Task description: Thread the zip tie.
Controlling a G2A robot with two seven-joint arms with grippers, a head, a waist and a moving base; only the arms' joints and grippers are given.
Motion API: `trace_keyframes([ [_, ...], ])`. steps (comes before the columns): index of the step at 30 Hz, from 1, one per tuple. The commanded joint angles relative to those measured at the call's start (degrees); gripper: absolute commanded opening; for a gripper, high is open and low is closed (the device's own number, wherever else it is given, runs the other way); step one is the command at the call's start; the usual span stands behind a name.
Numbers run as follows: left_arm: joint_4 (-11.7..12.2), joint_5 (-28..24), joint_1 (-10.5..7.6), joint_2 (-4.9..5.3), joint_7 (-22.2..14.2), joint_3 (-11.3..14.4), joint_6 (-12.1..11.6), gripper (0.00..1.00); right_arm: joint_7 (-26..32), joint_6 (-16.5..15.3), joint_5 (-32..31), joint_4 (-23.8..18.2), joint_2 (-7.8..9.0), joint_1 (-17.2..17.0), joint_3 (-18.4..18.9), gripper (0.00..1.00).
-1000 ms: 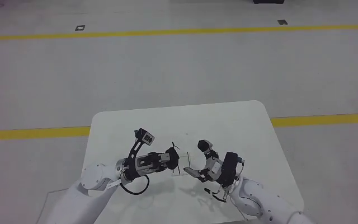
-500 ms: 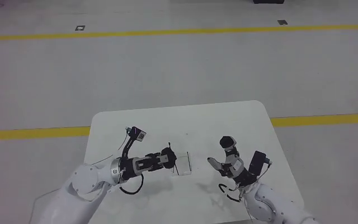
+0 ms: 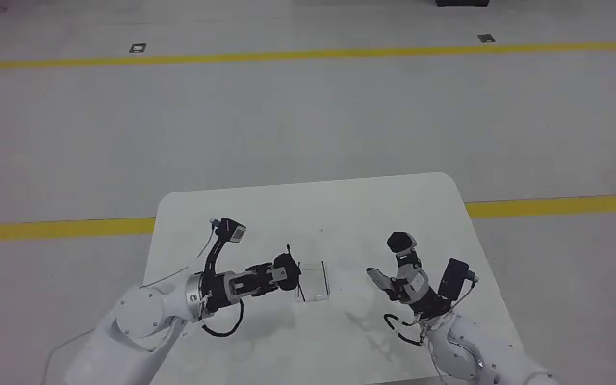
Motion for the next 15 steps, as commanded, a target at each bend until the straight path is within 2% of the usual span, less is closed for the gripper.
trace_keyframes([
  [1, -0.35, 1.63, -0.28, -0.02, 1.21, 0.04, 0.00, 0.00, 0.00, 0.00, 0.00, 0.00, 0.00, 0.00, 0.00, 1.00],
  [4, -2.23, 4.13, -0.14, -0.07, 3.52, -0.97, 0.00, 0.00, 0.00, 0.00, 0.00, 0.00, 0.00, 0.00, 0.00, 1.00],
  [7, -4.45, 5.13, 0.62, -0.13, 3.88, -2.20, 0.00, 0.00, 0.00, 0.00, 0.00, 0.00, 0.00, 0.00, 0.00, 1.00],
  [15, -4.45, 5.13, 0.62, -0.13, 3.88, -2.20, 0.00, 0.00, 0.00, 0.00, 0.00, 0.00, 0.00, 0.00, 0.00, 1.00],
])
